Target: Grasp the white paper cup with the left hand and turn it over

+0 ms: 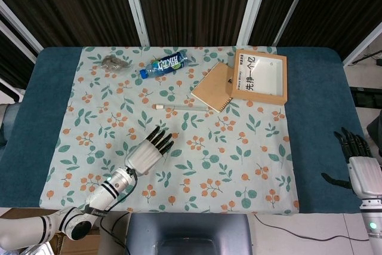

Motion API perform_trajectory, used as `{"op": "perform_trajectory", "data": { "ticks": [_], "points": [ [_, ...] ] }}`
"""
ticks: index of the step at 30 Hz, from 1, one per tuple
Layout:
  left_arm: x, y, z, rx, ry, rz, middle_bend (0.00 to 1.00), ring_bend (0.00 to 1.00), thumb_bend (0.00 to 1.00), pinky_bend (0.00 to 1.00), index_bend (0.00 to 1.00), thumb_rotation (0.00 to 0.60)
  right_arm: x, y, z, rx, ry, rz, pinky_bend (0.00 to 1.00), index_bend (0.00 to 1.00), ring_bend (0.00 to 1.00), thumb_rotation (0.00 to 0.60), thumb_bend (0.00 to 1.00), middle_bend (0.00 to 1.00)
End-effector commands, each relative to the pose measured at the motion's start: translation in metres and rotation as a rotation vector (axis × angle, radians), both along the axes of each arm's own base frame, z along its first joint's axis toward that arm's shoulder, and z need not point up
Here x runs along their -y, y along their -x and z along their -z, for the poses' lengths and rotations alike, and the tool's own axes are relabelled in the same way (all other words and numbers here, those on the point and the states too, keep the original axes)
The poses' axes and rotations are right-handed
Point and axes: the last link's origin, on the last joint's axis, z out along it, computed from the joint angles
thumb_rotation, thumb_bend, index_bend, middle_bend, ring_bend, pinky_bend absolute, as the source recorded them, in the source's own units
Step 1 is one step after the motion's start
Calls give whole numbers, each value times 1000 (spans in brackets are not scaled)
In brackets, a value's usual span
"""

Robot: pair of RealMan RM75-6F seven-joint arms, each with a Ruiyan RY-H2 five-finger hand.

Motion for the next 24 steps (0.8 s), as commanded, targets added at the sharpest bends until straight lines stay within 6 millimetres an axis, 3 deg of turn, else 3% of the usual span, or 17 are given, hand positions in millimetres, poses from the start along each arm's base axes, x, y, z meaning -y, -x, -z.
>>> {"op": "perform_trajectory", "data": {
  "ticks": [1, 7, 11, 16, 24],
  "points": [
    [-1, 1, 3, -14, -10, -2, 0, 0, 308, 0, 0, 600, 0, 1, -1, 1, 2, 2, 0, 0, 0, 600, 194, 0],
    [-2, 2, 4, -35, -26, 10, 0, 0, 305, 0, 0, 600, 1, 3, 1, 6, -5, 9, 0, 0, 0, 600, 194, 0],
    [-3, 2, 5, -43, -45, 34, 42, 0, 361, 0, 5, 600, 2, 4, 2, 6, -6, 11, 0, 0, 0, 600, 195, 0],
    [-3, 3, 9, -42, -64, 70, 205, 0, 417, 0, 145, 600, 2, 4, 2, 6, -4, 17, 0, 0, 0, 600, 195, 0],
    [-4, 5, 11, -24, -76, 93, 286, 0, 433, 0, 265, 600, 2, 6, 1, 7, 0, 26, 0, 0, 0, 600, 195, 0]
  ]
}}
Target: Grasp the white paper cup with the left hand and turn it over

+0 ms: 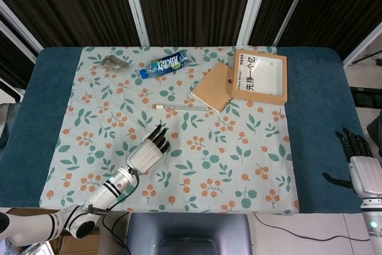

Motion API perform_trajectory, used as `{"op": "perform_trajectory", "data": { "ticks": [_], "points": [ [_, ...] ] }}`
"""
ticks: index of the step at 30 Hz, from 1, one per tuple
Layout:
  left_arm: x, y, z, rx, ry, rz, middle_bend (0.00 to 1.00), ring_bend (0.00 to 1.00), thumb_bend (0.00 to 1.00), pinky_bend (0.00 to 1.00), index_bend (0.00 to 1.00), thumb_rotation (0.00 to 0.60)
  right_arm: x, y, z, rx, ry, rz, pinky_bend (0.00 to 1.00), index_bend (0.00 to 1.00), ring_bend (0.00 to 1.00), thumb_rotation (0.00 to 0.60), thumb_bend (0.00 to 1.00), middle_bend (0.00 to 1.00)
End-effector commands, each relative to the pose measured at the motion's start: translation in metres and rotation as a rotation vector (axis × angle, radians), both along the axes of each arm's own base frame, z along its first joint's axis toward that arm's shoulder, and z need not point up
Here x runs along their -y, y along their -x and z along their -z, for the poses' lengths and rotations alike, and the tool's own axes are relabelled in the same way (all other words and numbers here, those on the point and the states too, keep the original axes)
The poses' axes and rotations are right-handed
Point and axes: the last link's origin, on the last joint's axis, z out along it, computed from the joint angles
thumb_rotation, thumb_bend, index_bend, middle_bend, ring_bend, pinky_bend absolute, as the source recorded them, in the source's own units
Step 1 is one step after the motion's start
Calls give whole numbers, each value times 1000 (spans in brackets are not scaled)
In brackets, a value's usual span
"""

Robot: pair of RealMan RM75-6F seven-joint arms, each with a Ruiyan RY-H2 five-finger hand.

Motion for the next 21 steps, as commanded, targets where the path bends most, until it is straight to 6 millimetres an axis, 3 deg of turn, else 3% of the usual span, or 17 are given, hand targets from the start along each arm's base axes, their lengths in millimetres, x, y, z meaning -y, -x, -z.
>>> {"op": "perform_trajectory", "data": {
  "ticks": [1, 5, 10, 13, 21],
  "points": [
    [0, 0, 0, 18, -5, 14, 300, 0, 434, 0, 280, 600, 0, 0, 0, -1, 0, 2, 0, 0, 0, 600, 195, 0],
    [0, -1, -5, 84, 3, -1, 318, 0, 434, 0, 297, 600, 1, 0, 0, -2, -3, 2, 0, 0, 0, 600, 195, 0],
    [-3, -3, -20, 330, 45, -109, 363, 38, 433, 0, 337, 600, 2, -1, 1, -4, -10, 1, 0, 0, 0, 600, 194, 0],
    [-8, 5, -28, 528, 100, -261, 384, 61, 432, 0, 359, 600, 3, -2, 3, -5, -17, 0, 0, 0, 0, 600, 194, 0],
    [-23, 38, -33, 817, 209, -579, 382, 64, 430, 0, 356, 600, 4, -5, 5, -8, -27, -7, 0, 0, 0, 600, 195, 0]
  ]
}}
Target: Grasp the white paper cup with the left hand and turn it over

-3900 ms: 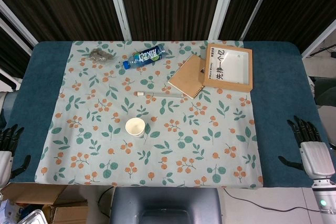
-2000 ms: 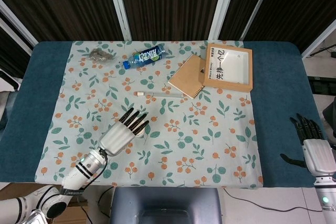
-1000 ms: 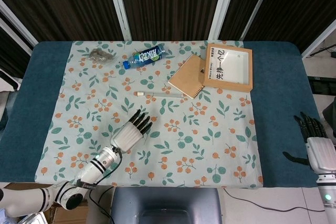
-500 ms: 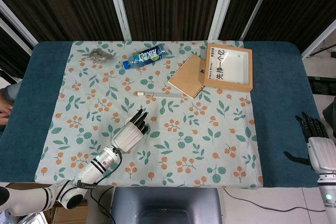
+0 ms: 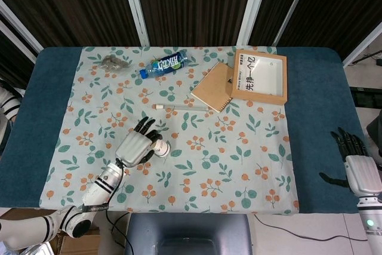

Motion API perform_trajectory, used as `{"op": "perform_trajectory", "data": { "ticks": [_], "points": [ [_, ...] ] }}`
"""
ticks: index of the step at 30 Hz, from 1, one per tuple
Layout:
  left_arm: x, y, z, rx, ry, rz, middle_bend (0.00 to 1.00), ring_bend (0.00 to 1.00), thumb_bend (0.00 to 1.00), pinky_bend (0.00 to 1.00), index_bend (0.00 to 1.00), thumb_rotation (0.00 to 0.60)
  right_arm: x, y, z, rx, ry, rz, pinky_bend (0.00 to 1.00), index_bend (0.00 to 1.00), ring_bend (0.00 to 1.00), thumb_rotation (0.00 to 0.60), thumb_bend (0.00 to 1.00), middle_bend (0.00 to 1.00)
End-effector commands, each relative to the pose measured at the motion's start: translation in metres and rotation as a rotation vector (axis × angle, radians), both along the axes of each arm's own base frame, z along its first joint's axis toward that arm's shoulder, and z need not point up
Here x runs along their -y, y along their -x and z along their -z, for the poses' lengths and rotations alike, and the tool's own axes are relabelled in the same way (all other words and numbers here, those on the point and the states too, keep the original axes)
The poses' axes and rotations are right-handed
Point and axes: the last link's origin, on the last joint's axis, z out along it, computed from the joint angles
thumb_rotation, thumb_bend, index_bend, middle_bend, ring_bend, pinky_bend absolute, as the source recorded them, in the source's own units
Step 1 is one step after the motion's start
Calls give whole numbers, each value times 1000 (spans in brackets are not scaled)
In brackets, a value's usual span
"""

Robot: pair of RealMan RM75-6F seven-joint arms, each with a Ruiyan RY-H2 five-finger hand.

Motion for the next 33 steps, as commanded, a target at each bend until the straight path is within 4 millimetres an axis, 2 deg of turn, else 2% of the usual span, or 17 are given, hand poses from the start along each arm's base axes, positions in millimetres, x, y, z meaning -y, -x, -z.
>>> {"op": "perform_trajectory", "data": {
  "ticks": [1, 8, 13, 17, 20, 27, 33],
  "points": [
    [-11, 28, -8, 213, 93, -232, 380, 61, 430, 0, 355, 600, 0, -1, 0, -1, -1, -2, 0, 0, 0, 600, 194, 0],
    [-14, 60, -3, 415, 186, -436, 375, 52, 430, 0, 356, 600, 1, -2, 2, -4, -10, 1, 0, 0, 0, 600, 194, 0],
    [-13, 72, 2, 560, 211, -517, 375, 49, 429, 0, 356, 600, 1, -1, 5, -4, -20, 4, 0, 0, 0, 600, 194, 0],
    [-15, 78, 4, 612, 222, -546, 374, 47, 429, 0, 354, 600, 1, -1, 6, -4, -22, 3, 0, 0, 0, 600, 194, 0],
    [-14, 81, 6, 614, 232, -549, 315, 25, 429, 0, 305, 600, 1, -1, 5, -4, -20, 6, 0, 0, 0, 600, 195, 0],
    [-13, 83, 6, 607, 243, -541, 88, 0, 419, 0, 138, 600, 1, 0, 5, -3, -17, 12, 0, 0, 0, 600, 195, 0],
    [-12, 86, 6, 560, 246, -514, 70, 0, 420, 0, 112, 600, 1, 1, 5, 0, -12, 15, 0, 0, 0, 600, 194, 0]
  ]
}}
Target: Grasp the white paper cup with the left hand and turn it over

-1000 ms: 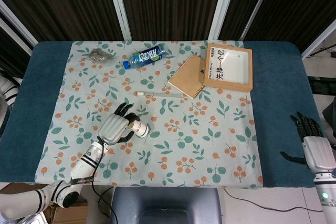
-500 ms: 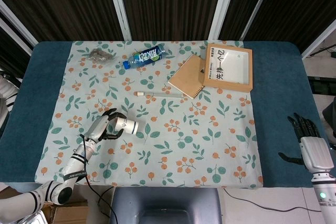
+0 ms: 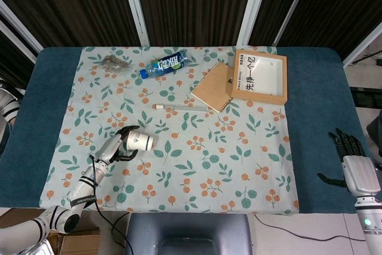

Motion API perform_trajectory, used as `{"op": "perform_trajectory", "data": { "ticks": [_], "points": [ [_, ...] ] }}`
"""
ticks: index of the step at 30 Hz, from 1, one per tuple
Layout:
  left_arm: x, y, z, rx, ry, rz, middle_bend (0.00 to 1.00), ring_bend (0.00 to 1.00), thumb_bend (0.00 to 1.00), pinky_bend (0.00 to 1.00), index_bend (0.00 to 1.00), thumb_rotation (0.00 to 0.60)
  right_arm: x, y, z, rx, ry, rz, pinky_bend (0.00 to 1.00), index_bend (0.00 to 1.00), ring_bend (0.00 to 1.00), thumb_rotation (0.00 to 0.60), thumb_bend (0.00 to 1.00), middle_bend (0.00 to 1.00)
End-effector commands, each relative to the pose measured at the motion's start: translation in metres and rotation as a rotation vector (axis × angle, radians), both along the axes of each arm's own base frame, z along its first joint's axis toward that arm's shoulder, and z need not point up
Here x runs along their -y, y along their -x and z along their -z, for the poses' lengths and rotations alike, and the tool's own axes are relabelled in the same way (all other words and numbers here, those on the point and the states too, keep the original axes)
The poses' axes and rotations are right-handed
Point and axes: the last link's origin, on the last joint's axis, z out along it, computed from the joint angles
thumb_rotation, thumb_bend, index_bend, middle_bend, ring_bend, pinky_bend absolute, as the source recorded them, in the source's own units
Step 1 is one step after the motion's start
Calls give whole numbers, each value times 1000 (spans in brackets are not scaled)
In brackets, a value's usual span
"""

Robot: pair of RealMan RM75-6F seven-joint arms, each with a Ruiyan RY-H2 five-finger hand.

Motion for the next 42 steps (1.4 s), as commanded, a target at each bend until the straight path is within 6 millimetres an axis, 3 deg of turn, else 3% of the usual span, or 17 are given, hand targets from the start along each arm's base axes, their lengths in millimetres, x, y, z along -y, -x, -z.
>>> {"op": "perform_trajectory", "data": {
  "ticks": [1, 7, 13, 17, 21, 27, 34, 42],
  "points": [
    [0, 1, -1, -14, -3, 12, 70, 0, 420, 0, 112, 600, 0, 0, 0, -1, 0, 0, 0, 0, 0, 600, 195, 0],
    [-2, -3, -12, -138, -101, 120, 26, 0, 418, 0, 73, 600, 0, 1, -1, 0, 4, 2, 0, 0, 0, 600, 194, 0],
    [0, -28, -36, -521, -260, 423, 0, 0, 382, 0, 0, 600, 1, 2, 0, 0, 2, 8, 0, 0, 0, 600, 194, 0],
    [7, -49, -41, -733, -327, 564, 0, 0, 365, 0, 0, 600, 2, 0, 2, -3, -6, 5, 0, 0, 0, 600, 195, 0],
    [9, -66, -35, -882, -336, 628, 0, 0, 345, 0, 0, 600, 2, -1, 3, -6, -8, 3, 0, 0, 0, 600, 195, 0],
    [5, -89, -14, -968, -284, 666, 0, 0, 343, 0, 0, 600, 2, 1, 2, -4, -9, 9, 0, 0, 0, 600, 195, 0],
    [-1, -92, 9, -1047, -213, 683, 0, 0, 342, 0, 0, 600, 1, 3, -2, 6, -1, 13, 0, 0, 0, 600, 195, 0],
    [-7, -94, 15, -1114, -194, 650, 0, 0, 332, 0, 0, 600, 1, 9, -2, 21, -1, 24, 0, 0, 0, 600, 196, 0]
  ]
}}
